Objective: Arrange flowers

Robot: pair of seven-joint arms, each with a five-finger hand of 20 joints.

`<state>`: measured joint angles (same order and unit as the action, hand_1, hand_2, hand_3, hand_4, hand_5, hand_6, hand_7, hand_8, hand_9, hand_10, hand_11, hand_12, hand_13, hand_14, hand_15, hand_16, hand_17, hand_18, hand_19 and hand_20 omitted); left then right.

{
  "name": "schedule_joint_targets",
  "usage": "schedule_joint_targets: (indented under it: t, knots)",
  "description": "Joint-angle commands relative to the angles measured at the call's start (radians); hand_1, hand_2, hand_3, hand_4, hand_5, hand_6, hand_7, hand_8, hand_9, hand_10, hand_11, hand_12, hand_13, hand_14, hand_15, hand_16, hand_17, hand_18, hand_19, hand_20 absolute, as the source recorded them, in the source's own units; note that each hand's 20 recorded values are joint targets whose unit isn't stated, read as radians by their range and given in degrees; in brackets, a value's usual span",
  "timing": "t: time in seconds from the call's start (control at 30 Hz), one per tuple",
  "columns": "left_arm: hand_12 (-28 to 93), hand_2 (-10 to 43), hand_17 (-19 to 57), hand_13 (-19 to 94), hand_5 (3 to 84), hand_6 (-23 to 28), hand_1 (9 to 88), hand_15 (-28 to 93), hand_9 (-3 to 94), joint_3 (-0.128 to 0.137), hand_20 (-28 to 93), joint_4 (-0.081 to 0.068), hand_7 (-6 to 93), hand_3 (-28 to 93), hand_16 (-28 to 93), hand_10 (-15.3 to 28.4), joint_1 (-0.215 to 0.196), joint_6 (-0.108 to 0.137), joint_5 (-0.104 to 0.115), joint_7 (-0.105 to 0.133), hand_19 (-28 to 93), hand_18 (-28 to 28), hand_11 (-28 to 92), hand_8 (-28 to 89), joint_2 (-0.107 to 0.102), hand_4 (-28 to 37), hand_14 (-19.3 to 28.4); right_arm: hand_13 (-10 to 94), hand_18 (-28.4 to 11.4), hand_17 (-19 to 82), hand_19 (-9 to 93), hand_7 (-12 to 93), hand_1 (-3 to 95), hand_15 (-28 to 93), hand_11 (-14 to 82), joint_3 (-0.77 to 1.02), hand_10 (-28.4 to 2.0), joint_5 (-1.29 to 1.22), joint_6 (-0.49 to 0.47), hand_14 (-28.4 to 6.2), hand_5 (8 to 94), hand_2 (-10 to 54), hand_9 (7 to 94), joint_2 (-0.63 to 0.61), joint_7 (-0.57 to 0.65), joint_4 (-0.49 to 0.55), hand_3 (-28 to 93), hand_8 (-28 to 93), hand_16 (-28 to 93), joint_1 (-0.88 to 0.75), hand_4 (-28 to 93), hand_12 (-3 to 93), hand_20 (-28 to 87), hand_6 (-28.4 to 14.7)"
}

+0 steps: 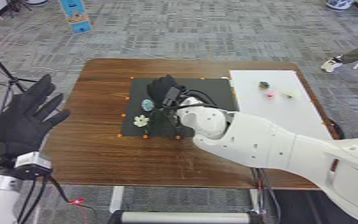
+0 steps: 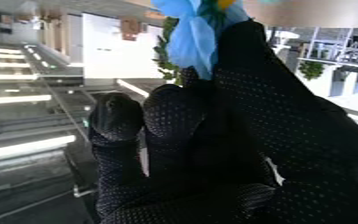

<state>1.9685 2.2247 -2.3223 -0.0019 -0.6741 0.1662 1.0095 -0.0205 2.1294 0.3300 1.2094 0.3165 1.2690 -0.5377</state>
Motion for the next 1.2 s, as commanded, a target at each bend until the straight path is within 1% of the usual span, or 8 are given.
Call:
schedule_joint_targets:
  t: [0.03, 0.13, 0.3, 0.53, 0.6, 1.07, 1.17, 1.2]
  knots:
    - [22, -9.5, -15.3, 13, 20.9, 2.7, 24.9, 2, 16.1, -0.012, 6, -0.005, 11.1, 58, 8, 8.1, 0.02, -0.019, -0.004, 0.002, 34, 22.2, 3, -6, -0.013, -28.3, 12.6, 65, -18.5, 36, 88, 46, 57.2, 76, 21.2, -0.028, -3.7, 0.027, 0.053, -4.6, 74.5, -9.5, 83.4, 0.037, 0.035, -0.057, 77, -5, 43, 0.015, -28, 40.9, 59, 5.3]
    - [22, -9.5, -15.3, 13, 20.8, 2.7, 24.9, 2, 16.0, -0.013, 6, -0.006, 10.9, 59, 8, 8.0, 0.024, -0.018, -0.004, -0.004, 34, 22.2, 3, -6, -0.015, -28.3, 12.5, 65, -18.5, 36, 88, 46, 57.3, 76, 21.3, -0.021, -3.6, 0.03, 0.055, -4.5, 74.4, -9.5, 83.4, 0.045, 0.045, -0.064, 77, -5, 43, 0.007, -28, 40.7, 59, 5.3]
    - [22, -9.5, -15.4, 13, 20.8, 2.6, 25.2, 2, 16.0, -0.014, 7, -0.008, 10.8, 58, 8, 8.0, 0.029, -0.019, -0.003, -0.002, 34, 22.3, 3, -6, -0.016, -28.3, 12.5, 65, -18.6, 36, 88, 46, 57.1, 76, 21.3, -0.023, -3.7, 0.034, 0.046, -4.6, 74.2, -9.5, 83.3, 0.049, 0.052, -0.05, 77, -5, 43, 0.013, -28, 40.8, 59, 5.6]
    - [22, -9.5, -15.4, 13, 20.7, 2.6, 25.0, 2, 15.9, -0.016, 7, -0.01, 10.8, 59, 8, 8.1, 0.031, -0.02, -0.001, -0.007, 34, 22.3, 3, -6, -0.018, -28.3, 12.6, 65, -18.3, 36, 88, 41, 55.3, 77, 14.0, 0.015, -3.3, 0.054, -0.031, -4.9, 72.0, -9.5, 83.0, 0.039, 0.039, -0.036, 74, -5, 41, -0.004, -28, 40.3, 59, 6.5]
    - [22, -9.5, -15.4, 13, 20.7, 2.7, 25.0, 2, 15.9, -0.014, 7, -0.009, 10.7, 59, 8, 8.0, 0.028, -0.019, -0.002, -0.004, 34, 22.4, 3, -6, -0.017, -28.3, 12.5, 64, -18.2, 36, 88, 39, 55.1, 78, 12.8, 0.009, -3.5, 0.055, -0.029, -5.4, 71.3, -9.5, 82.6, 0.038, 0.046, -0.035, 71, -6, 39, -0.001, -28, 39.9, 59, 6.5]
    - [23, -8.9, -15.5, 13, 20.6, 2.4, 25.1, 2, 15.6, -0.006, 7, -0.005, 11.6, 58, 9, 7.8, 0.019, -0.018, 0.001, -0.007, 34, 22.1, 4, -6, -0.014, -28.3, 12.3, 63, -18.2, 34, 87, 37, 53.1, 80, 10.1, 0.043, -3.7, 0.076, -0.11, -5.8, 68.4, -9.5, 80.0, 0.024, 0.056, -0.019, 69, -6, 36, -0.012, -28, 38.7, 59, 6.4]
    - [23, -9.0, -15.5, 12, 20.6, 2.4, 24.9, 2, 15.6, -0.007, 7, -0.006, 11.7, 58, 9, 7.7, 0.021, -0.019, 0.001, -0.002, 34, 22.1, 4, -6, -0.014, -28.3, 12.3, 62, -18.1, 34, 87, 37, 52.6, 80, 9.8, 0.047, -3.8, 0.069, -0.131, -5.9, 67.1, -9.5, 79.0, 0.023, 0.054, -0.015, 67, -6, 35, -0.004, -28, 38.0, 59, 6.0]
    - [23, -9.0, -15.5, 12, 20.6, 2.4, 24.9, 2, 15.6, -0.007, 7, -0.007, 11.7, 58, 9, 7.8, 0.024, -0.02, 0.002, -0.008, 34, 22.1, 4, -6, -0.016, -28.3, 12.3, 62, -18.3, 34, 87, 37, 51.4, 80, 9.9, 0.053, -3.9, 0.064, -0.135, -6.0, 66.6, -9.5, 78.5, 0.02, 0.051, -0.013, 67, -6, 35, -0.009, -28, 37.6, 59, 6.0]
